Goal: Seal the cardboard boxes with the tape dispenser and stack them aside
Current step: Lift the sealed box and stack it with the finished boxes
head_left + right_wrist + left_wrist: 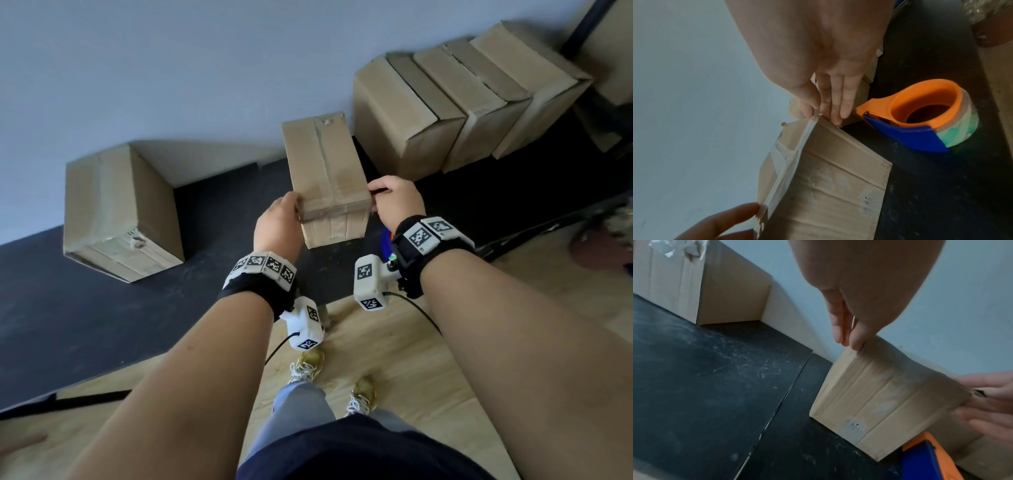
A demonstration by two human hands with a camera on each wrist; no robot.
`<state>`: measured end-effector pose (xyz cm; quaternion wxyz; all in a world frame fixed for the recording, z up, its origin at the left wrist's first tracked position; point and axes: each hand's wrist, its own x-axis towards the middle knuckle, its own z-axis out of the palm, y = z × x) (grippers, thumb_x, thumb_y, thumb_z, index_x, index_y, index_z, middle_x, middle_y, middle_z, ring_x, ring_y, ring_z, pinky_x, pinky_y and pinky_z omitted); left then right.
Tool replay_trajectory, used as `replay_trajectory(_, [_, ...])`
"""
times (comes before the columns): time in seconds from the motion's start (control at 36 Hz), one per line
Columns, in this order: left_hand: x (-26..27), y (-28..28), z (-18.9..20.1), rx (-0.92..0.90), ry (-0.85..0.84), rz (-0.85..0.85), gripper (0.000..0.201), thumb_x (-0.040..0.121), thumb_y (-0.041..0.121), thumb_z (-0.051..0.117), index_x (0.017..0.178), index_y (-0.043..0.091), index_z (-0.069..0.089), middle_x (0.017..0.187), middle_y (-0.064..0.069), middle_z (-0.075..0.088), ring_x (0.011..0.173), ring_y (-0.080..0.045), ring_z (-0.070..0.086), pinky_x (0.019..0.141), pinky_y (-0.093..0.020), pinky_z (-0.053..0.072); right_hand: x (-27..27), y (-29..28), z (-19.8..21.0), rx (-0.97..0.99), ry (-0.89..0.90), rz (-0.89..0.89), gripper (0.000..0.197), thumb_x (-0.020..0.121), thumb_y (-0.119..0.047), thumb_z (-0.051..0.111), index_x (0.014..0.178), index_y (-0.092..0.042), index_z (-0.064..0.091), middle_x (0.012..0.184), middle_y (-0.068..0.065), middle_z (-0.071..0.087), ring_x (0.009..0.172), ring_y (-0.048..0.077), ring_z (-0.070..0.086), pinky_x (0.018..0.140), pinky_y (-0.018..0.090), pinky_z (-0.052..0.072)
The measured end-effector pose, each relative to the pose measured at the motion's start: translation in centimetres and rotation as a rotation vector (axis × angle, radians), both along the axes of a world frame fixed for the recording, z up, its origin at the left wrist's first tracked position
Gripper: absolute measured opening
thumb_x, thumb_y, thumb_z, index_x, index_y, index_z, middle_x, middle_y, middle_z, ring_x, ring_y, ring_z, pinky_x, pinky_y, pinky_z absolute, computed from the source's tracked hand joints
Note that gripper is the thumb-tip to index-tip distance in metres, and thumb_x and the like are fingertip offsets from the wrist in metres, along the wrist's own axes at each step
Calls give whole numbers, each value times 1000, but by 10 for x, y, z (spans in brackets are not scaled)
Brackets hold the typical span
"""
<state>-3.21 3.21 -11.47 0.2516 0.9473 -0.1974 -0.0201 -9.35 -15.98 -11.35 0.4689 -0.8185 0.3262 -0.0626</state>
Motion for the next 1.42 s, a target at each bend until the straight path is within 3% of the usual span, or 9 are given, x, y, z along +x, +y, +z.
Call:
replay_trajectory(0.14, [5,3,0,26,-29,-23,36,87,7,50,121,16,59,108,-7,65,97,-30,60,79,-33,42,-3,-2,-4,-81,-26,68,39,82,1,51,106,-23,70,92,-1,72,93,20,67,87,35,54])
replay_trajectory(0.28, [14,6,3,116,-52,-105,36,87,6,52,121,16,60,105,-9,65,97,-32,59,78,-32,40,-5,0,-6,-284,-39,109,30,79,-2,62,89,-29,57,75,-10,60,78,15,60,66,25,45])
replay_trajectory(0.42, [20,9,6,83,13,-98,39,88,10,55,124,20,63,106,-6,70,102,-28,62,91,-37,49,-5,2,-3,-380,-34,186,34,81,3,58,103,-22,62,81,-8,59,79,15,57,76,31,51])
replay_trajectory(0.69, [20,7,4,64,30,-58,31,92,18,55,121,21,67,96,-9,72,95,-29,65,86,-37,52,-3,0,-6,-411,-45,202,26,83,-4,64,102,-21,62,80,-7,58,80,18,59,76,33,51])
replay_trajectory(0.81, [10,6,-1,41,0,-20,41,93,15,47,130,27,60,96,-10,70,88,-29,62,80,-32,49,-3,5,-11,-405,-76,164,25,80,-4,60,93,-26,60,70,-13,52,79,20,58,77,36,51])
replay_trajectory(1.0, [0,5,-3,-70,58,24,47,89,10,47,131,28,59,94,-6,66,86,-24,60,77,-27,46,-7,0,-4,-253,-44,148,36,78,5,55,100,-22,67,80,-8,62,89,19,62,79,27,48])
replay_trajectory(1.14, [1,4,2,-219,198,157,33,91,28,46,114,27,71,57,13,57,49,-5,47,52,-18,39,-9,5,3,-194,-41,99,21,85,-14,56,97,-21,71,77,-11,60,89,17,61,78,26,45])
replay_trajectory(1.28, [-1,7,0,-145,149,79,51,84,51,64,131,30,58,101,10,71,96,-7,64,88,-23,49,-11,4,1,-217,-65,132,16,83,-17,69,99,-17,71,87,-3,67,92,18,64,83,27,48])
replay_trajectory(1.42, [1,4,-6,83,21,-1,46,95,45,51,136,24,52,104,-2,66,99,-22,60,85,-34,47,-12,2,2,-257,-63,168,19,83,-17,73,103,-16,71,96,3,70,93,17,65,80,22,45])
